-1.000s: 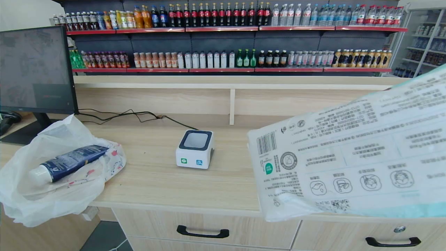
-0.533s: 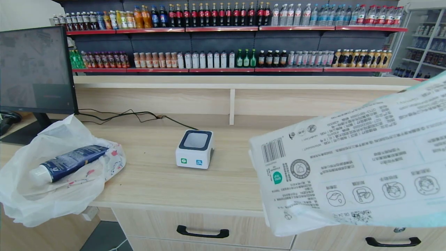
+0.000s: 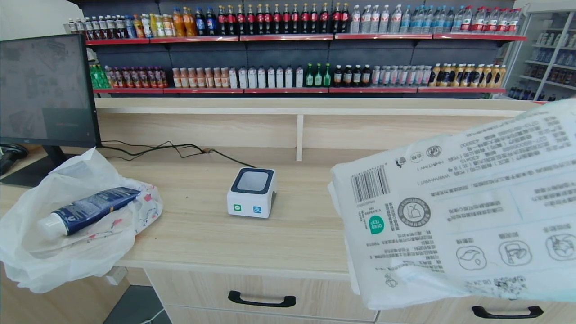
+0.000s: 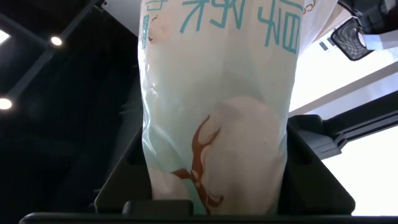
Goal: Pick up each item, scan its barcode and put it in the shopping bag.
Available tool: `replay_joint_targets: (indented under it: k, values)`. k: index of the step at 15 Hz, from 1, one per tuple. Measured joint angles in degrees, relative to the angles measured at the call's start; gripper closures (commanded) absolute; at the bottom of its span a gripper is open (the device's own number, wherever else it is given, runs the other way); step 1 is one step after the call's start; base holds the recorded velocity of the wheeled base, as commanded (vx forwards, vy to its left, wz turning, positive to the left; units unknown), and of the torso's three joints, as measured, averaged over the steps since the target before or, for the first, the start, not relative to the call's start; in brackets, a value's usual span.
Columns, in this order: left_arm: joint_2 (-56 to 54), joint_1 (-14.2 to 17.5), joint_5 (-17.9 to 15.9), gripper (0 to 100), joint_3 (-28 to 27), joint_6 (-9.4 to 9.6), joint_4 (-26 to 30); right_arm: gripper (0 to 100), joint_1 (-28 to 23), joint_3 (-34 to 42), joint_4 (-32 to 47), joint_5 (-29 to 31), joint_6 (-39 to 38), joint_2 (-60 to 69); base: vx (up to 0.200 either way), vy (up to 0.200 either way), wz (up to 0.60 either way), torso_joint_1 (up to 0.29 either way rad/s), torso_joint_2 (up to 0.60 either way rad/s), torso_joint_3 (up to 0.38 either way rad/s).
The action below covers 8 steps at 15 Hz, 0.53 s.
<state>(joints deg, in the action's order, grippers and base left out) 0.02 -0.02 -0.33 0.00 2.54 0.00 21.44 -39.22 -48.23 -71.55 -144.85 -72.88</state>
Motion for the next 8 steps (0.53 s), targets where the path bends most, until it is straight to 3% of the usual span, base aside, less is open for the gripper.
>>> replay_joint_targets:
  k: [8]
  values:
    - [0.0,0.0,0.0,0,0.0,0.00,0.0,100,0.0,0.7,-1.0,0.0,0.0,0.5,0.000,0.000,0.00,0.000,0.00,0.000]
